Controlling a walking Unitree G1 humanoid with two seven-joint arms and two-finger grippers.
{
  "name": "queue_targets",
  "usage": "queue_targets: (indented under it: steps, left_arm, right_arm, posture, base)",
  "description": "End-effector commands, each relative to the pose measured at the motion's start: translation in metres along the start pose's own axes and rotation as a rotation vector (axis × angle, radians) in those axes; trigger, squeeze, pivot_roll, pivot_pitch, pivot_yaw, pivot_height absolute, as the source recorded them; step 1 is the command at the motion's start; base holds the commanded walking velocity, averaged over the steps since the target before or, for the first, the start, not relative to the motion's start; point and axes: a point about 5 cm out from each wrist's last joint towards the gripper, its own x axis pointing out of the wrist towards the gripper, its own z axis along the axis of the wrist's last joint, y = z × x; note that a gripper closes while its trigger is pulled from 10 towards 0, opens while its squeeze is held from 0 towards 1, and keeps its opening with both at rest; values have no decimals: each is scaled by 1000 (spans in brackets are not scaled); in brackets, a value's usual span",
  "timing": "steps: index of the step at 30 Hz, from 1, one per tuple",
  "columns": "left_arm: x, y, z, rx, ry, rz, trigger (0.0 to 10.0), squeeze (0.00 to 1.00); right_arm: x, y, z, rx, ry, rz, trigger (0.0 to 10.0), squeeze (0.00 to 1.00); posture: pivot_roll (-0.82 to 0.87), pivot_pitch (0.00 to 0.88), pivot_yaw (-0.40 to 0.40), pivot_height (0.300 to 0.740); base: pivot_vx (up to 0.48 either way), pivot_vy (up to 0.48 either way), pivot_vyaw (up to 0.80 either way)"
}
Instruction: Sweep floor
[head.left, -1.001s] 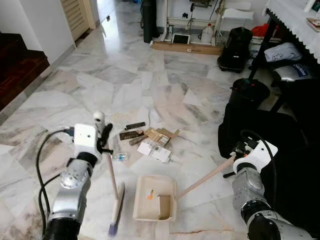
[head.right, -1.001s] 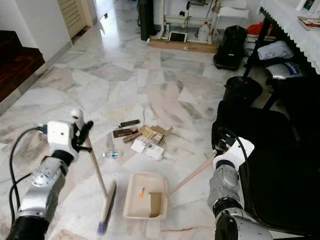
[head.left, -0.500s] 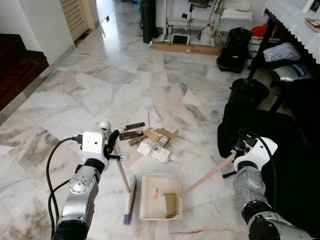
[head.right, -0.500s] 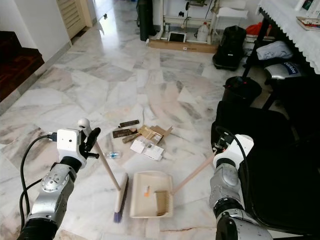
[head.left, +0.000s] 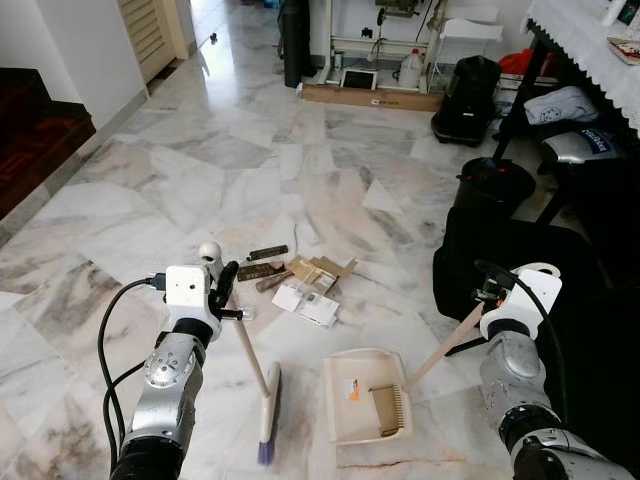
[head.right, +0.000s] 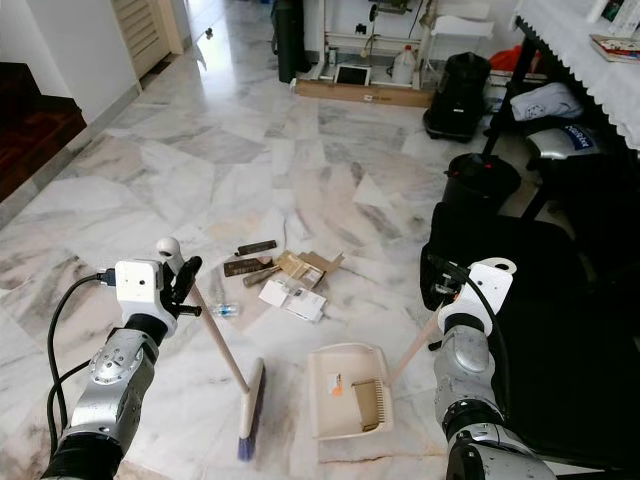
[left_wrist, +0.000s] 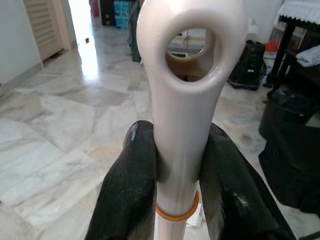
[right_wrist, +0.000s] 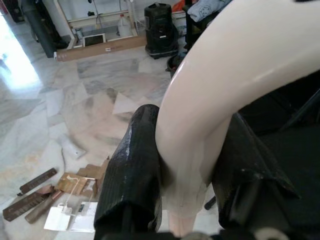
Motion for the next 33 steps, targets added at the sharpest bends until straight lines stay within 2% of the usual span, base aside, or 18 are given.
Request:
queue_targets:
  steps: [1, 7, 11, 17, 21, 28, 33]
  left_arm:
    - [5, 2, 7, 4, -41, 8, 10000, 0]
    - [9, 0, 9, 3, -47, 3, 10000, 0]
    - [10, 1, 11, 1, -52, 3, 10000, 0]
    - [11, 1, 11, 6, -52, -6, 10000, 0]
    - [10, 2, 10, 24, -48, -11, 10000, 0]
    - [11, 8, 16, 62, -68, 0, 10000, 0]
    - [10, 9, 13, 70, -58, 16, 10000, 0]
  right_arm:
    - [4, 2, 13, 9, -66, 7, 10000, 0]
    - [5, 1, 14, -30, -64, 2, 10000, 0]
    - [5, -7, 17, -59, -75, -14, 10000, 0]
    - [5, -4, 19, -118, -87, 2, 10000, 0]
    - [5, 0, 20, -113, -97, 8, 10000, 0]
    - [8, 12, 38, -72, -172, 48, 10000, 0]
    - [9, 14, 44, -10, -188, 45, 10000, 0]
  posture:
    - [13, 0, -28, 740]
    - [1, 0, -31, 740]
    - [-21, 0, -17, 740]
    - [-20, 0, -6, 740]
    - [-8, 0, -3, 740]
    - [-7, 0, -8, 740]
    - [-12, 0, -9, 740]
  base:
    - [0, 0, 0]
    - [0, 0, 0]
    - [0, 0, 0]
    - [0, 0, 0]
    - [0, 0, 0]
    - [0, 0, 0]
    - [0, 0, 0]
